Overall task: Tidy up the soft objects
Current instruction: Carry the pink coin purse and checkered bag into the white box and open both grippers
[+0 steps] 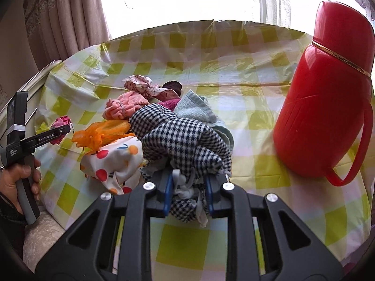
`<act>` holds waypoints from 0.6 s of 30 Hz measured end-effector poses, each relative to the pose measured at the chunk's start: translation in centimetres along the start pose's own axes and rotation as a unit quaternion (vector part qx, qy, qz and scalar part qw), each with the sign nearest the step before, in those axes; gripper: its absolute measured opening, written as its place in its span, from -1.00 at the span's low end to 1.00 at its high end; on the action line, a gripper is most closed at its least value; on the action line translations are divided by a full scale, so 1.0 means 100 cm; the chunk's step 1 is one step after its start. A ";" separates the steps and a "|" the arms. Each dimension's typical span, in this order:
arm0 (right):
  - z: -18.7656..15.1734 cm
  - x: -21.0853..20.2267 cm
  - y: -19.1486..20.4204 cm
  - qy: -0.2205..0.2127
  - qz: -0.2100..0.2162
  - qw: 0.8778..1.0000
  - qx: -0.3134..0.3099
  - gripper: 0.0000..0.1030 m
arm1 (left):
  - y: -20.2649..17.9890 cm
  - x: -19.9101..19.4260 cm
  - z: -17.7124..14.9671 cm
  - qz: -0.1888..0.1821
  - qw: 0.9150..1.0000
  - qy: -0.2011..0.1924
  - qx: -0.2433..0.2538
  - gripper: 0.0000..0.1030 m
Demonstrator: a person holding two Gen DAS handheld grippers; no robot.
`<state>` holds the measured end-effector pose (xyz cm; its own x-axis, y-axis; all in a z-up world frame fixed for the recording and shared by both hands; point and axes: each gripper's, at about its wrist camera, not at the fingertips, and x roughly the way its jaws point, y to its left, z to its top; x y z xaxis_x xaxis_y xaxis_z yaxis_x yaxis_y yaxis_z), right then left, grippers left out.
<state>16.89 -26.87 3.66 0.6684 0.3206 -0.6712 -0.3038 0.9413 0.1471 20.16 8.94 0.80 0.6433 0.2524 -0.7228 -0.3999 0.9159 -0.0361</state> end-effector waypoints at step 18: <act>-0.048 -0.088 -0.069 -0.016 -0.025 0.997 0.070 -0.51 | -0.111 -0.116 -0.058 -0.122 0.988 -0.035 0.088 0.37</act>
<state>9.81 -36.71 5.04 0.7029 0.2743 -0.6562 -0.1739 0.9609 0.2153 13.34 -5.97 5.57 0.7520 0.0326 -0.6584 -0.1110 0.9908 -0.0777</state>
